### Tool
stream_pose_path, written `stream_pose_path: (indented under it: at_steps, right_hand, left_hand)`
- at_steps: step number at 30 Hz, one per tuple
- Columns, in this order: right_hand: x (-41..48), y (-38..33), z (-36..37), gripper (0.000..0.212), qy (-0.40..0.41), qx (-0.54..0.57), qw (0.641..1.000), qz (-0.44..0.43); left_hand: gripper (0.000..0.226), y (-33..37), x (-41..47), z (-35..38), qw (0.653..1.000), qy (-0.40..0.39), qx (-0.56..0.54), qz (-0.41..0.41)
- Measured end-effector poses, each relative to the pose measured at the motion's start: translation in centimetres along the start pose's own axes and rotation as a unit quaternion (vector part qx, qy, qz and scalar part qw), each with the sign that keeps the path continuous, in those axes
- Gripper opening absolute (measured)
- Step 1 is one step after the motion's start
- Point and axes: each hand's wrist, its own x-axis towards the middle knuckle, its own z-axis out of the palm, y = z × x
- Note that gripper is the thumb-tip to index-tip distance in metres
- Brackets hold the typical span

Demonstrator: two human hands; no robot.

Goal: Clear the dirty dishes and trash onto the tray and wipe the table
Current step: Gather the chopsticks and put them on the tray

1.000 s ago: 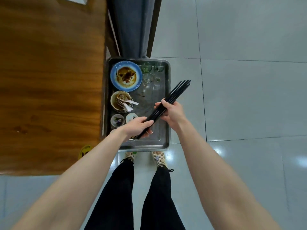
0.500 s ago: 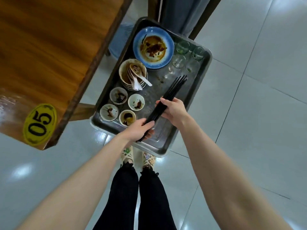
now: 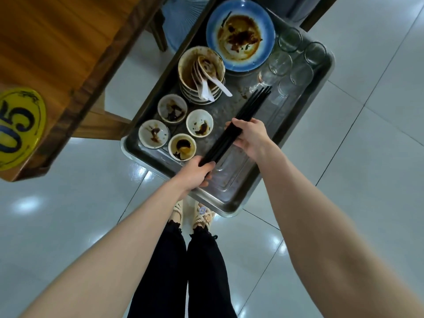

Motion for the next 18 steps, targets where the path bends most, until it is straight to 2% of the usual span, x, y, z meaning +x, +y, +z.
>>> stream_pose_path:
  at_steps: [3,7,13,18]
  right_hand:
    - [-0.1,-0.1,0.0,0.005,0.013,-0.004,1.000,0.004]
    - [-1.0,-0.2,0.3,0.013,0.012,0.012,1.000,0.007]
    - [-2.5,-0.3,0.8,0.029,0.016,0.014,1.000,0.002]
    - [-3.9,-0.1,0.4,0.043,0.026,-0.003,1.000,0.015]
  left_hand:
    - [0.006,-0.5,-0.4,0.2,0.999,0.022,-0.033,-0.003]
    - [0.024,-1.0,-1.3,0.5,0.996,0.064,-0.068,-0.010]
    - [0.034,-0.8,-2.7,0.6,0.991,0.087,-0.097,-0.014]
    - [0.046,-0.5,-4.0,0.5,0.993,0.101,-0.061,-0.009]
